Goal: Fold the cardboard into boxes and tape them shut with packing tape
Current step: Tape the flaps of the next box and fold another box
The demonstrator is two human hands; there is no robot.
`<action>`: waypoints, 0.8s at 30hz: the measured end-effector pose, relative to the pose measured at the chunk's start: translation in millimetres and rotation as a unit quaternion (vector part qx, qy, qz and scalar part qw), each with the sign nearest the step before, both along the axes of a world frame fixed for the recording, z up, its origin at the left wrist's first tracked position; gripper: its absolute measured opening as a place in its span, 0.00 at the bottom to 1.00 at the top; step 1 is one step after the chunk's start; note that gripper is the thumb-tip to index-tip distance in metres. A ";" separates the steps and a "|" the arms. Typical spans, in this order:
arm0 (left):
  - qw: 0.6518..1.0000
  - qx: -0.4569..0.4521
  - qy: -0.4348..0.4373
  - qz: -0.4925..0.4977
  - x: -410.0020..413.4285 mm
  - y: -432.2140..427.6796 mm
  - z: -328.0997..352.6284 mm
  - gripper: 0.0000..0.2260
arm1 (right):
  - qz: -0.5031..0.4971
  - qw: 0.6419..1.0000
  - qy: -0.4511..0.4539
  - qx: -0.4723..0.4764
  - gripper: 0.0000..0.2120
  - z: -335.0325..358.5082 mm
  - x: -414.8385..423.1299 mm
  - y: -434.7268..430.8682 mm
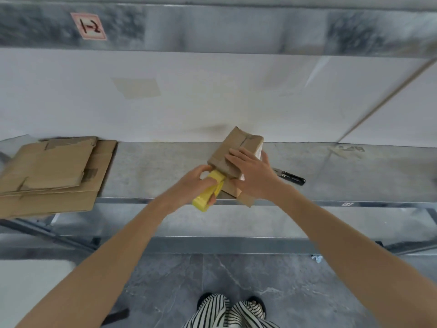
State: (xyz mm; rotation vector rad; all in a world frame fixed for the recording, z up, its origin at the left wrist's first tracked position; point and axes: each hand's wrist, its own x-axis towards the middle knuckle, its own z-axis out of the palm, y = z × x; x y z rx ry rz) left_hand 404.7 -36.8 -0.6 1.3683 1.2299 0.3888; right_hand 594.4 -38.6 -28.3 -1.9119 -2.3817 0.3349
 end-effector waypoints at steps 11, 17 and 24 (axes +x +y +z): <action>0.986 -0.079 -0.115 0.085 58.0 -42.9 -18.8 0.09 | 0.016 0.999 -0.028 0.020 0.35 -4.9 40.6 -12.3; 0.976 -0.112 -0.128 0.137 82.3 -58.2 -38.9 0.10 | 0.082 0.996 -0.036 0.008 0.34 -6.1 64.1 -4.3; 0.967 -0.081 -0.144 0.193 105.3 -66.2 -57.9 0.10 | 0.081 0.997 -0.017 -0.001 0.34 -7.2 69.1 -5.9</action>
